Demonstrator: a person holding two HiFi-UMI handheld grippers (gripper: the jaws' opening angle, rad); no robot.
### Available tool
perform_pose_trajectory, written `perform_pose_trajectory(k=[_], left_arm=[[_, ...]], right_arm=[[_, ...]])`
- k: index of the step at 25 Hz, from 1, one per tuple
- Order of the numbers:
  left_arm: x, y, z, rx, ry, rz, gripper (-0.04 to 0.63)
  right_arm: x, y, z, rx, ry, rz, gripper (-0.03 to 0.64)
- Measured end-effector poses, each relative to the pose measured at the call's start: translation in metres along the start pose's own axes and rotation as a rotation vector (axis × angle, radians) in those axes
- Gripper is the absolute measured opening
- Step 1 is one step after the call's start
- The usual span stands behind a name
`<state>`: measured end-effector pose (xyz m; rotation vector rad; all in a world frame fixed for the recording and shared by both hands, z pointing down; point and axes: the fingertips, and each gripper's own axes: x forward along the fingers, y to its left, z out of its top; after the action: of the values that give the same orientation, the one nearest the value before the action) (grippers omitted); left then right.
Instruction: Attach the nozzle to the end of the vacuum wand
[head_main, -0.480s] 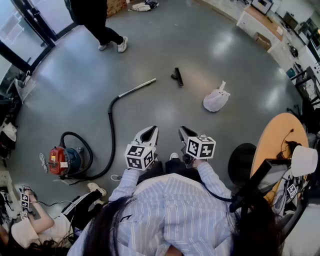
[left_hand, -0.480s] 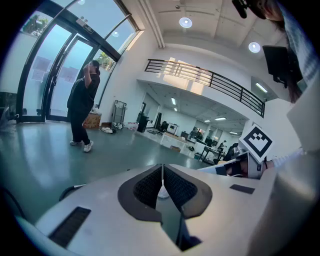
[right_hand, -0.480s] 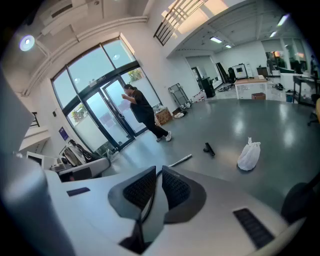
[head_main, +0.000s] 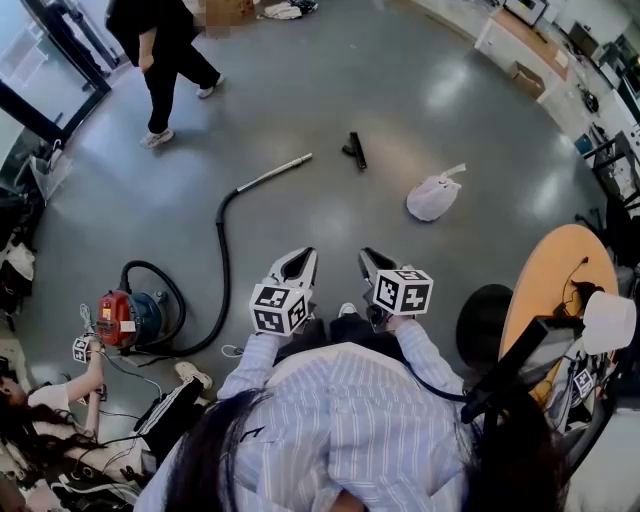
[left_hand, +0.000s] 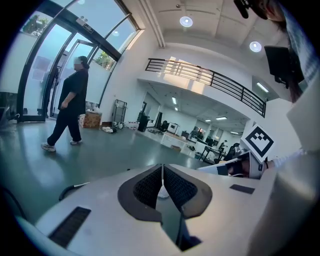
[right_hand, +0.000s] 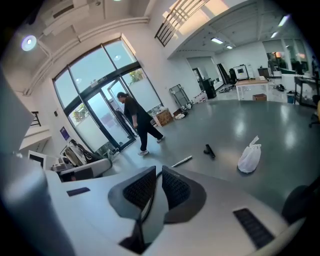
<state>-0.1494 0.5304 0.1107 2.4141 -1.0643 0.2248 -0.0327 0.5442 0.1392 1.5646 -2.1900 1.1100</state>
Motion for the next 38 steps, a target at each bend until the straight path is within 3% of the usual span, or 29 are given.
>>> perform_pose_trajectory(k=[8,24,32,38], left_arm=[[0.017,-0.007,0.002,-0.007,-0.001,0.014,0.008],[0.075,-0.051,0.006,-0.065,-0.030,0.060,0.008],[0.091,-0.014,0.013,-0.112,-0.003,0.074,0.008],[0.126,0.040,0.032,-0.124,0.005,0.071,0.008]], right_arm=[[-0.003,-0.015,0.015,-0.035,-0.035,0.009,0.044],[-0.021,-0.086,0.037,-0.095,-0.033,0.057,0.044],[0.017,-0.090,0.046,-0.071,0.014,0.059,0.044],[0.067,-0.096,0.072,-0.053,0.032,0.042,0.044]])
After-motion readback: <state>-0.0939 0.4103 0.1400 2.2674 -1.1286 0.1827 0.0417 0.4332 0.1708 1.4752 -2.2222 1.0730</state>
